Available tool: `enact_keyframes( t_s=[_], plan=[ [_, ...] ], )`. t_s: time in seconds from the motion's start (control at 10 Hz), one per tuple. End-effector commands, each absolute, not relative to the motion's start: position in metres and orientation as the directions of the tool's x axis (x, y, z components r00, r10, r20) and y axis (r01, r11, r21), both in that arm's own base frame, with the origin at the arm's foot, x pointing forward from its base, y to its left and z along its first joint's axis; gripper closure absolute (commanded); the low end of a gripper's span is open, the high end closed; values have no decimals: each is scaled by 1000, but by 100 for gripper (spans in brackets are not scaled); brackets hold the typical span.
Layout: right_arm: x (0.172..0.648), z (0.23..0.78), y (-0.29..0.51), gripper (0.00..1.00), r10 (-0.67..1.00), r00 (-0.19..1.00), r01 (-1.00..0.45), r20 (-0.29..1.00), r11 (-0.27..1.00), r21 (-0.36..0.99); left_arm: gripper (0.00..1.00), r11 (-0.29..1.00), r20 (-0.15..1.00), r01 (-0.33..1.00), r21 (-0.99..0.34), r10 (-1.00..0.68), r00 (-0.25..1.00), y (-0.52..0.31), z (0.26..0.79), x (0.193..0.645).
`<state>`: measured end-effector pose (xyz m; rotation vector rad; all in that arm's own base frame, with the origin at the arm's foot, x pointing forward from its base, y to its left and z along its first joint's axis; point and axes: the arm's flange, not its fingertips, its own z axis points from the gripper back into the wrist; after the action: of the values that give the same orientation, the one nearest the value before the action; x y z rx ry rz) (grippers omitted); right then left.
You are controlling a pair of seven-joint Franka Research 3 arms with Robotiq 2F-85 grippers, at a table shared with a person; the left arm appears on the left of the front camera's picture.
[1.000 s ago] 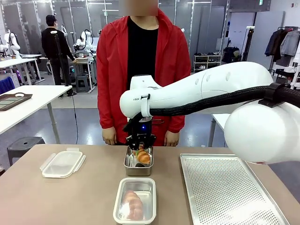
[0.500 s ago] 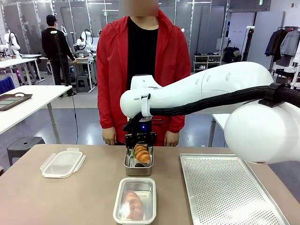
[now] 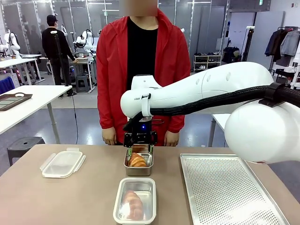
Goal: Place the bread into the airtight container.
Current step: Pick up a Butter Roll and place it into an empty Airtight Container.
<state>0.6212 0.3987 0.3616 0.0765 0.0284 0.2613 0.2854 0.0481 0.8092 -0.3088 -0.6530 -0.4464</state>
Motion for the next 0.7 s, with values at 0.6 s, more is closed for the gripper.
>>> enact_keyframes(
  t_s=[0.6],
  plan=[
    [620, 363, 400, 0, 255, 967, -253, -22, 965, 75, 0, 855, 641, 503, -125, -317, 699, 48, 810, 284]
  ],
)
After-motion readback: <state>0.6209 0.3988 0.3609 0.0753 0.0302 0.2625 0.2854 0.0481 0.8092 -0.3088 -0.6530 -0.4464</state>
